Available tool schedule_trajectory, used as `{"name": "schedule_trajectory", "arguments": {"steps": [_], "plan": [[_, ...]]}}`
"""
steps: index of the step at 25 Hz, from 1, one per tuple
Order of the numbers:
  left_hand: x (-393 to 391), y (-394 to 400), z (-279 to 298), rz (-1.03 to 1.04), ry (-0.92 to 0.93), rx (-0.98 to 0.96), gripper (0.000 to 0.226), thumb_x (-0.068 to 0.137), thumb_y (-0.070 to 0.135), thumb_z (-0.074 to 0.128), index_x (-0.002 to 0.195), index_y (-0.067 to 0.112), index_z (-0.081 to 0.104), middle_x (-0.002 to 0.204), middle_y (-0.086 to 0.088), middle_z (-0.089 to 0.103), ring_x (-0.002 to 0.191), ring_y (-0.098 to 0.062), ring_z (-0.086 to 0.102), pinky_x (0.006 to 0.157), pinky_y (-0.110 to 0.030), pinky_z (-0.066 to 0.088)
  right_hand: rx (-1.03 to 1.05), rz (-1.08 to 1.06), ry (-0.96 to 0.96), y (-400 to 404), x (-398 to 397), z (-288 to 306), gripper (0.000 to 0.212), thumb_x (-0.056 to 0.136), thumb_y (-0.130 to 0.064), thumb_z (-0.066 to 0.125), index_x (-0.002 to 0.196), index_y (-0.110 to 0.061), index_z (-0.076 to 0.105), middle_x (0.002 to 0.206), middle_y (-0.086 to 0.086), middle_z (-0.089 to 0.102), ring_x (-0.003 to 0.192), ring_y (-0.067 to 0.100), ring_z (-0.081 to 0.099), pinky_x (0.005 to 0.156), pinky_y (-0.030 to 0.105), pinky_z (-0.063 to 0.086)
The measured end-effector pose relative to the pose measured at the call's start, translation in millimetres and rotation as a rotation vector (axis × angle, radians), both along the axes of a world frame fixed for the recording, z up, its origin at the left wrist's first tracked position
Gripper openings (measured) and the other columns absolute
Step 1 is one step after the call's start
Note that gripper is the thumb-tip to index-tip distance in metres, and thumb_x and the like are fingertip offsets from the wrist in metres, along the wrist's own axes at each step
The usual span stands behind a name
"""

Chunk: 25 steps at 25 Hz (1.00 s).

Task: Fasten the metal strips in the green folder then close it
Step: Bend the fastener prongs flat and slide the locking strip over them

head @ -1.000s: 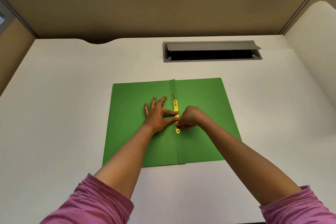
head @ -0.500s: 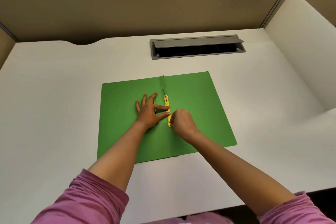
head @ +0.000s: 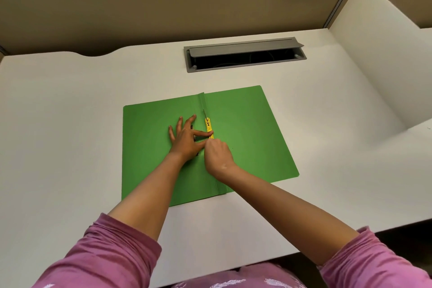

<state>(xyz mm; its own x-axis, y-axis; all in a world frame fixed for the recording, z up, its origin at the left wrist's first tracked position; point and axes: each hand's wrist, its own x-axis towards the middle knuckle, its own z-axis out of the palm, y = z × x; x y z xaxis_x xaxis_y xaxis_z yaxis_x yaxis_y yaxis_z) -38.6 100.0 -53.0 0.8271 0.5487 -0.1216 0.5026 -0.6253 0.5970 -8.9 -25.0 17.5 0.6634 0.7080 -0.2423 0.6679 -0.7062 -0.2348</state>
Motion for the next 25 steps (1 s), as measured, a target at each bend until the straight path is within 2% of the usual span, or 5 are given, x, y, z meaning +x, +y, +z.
{"name": "schedule_trajectory", "arguments": {"steps": [6, 11, 16, 21, 25], "plan": [[0, 0, 4, 0.001, -0.008, -0.023, 0.033, 0.073, 0.060, 0.074, 0.104, 0.049, 0.073, 0.163, 0.010, 0.025, 0.154, -0.025, 0.000, 0.115, -0.057, -0.015, -0.052, 0.094, -0.105, -7, -22, -13, 0.029, 0.096, 0.005, 0.040, 0.115, 0.002, 0.062, 0.113, 0.019, 0.064, 0.103, 0.028, 0.066, 0.080, 0.035, 0.055], [0, 1, 4, -0.017, 0.000, -0.017, 0.033, 0.074, 0.061, 0.072, 0.105, 0.049, 0.073, 0.164, 0.009, 0.024, 0.154, -0.026, 0.000, 0.116, -0.059, -0.013, -0.142, 0.203, -0.193, -26, -33, -10, 0.007, 0.061, -0.020, 0.081, 0.062, -0.015, 0.076, 0.059, -0.003, 0.066, 0.049, 0.004, 0.063, 0.040, 0.016, 0.047], [-2, 1, 3, -0.027, -0.006, -0.016, 0.033, 0.074, 0.062, 0.072, 0.105, 0.050, 0.072, 0.164, 0.009, 0.024, 0.154, -0.025, -0.001, 0.116, -0.059, -0.014, 0.067, 0.363, -0.280, -56, -10, -28, 0.020, 0.086, 0.007, 0.052, 0.096, 0.002, 0.069, 0.091, 0.012, 0.066, 0.077, 0.024, 0.066, 0.064, 0.033, 0.056], [-2, 1, 3, -0.022, -0.004, -0.019, 0.033, 0.073, 0.063, 0.071, 0.104, 0.051, 0.072, 0.164, 0.010, 0.023, 0.154, -0.024, -0.001, 0.117, -0.059, -0.014, 0.214, 0.521, -0.227, -86, 16, -44, 0.032, 0.092, 0.005, 0.047, 0.122, 0.004, 0.058, 0.104, 0.015, 0.062, 0.088, 0.029, 0.061, 0.079, 0.041, 0.055], [-2, 1, 3, -0.021, -0.005, -0.016, 0.033, 0.074, 0.063, 0.071, 0.104, 0.051, 0.072, 0.164, 0.010, 0.024, 0.154, -0.025, 0.000, 0.117, -0.059, -0.013, 0.328, 0.540, -0.135, -104, 40, -54, 0.033, 0.100, -0.014, 0.048, 0.129, -0.005, 0.058, 0.117, 0.011, 0.063, 0.102, 0.025, 0.060, 0.091, 0.037, 0.051]]}}
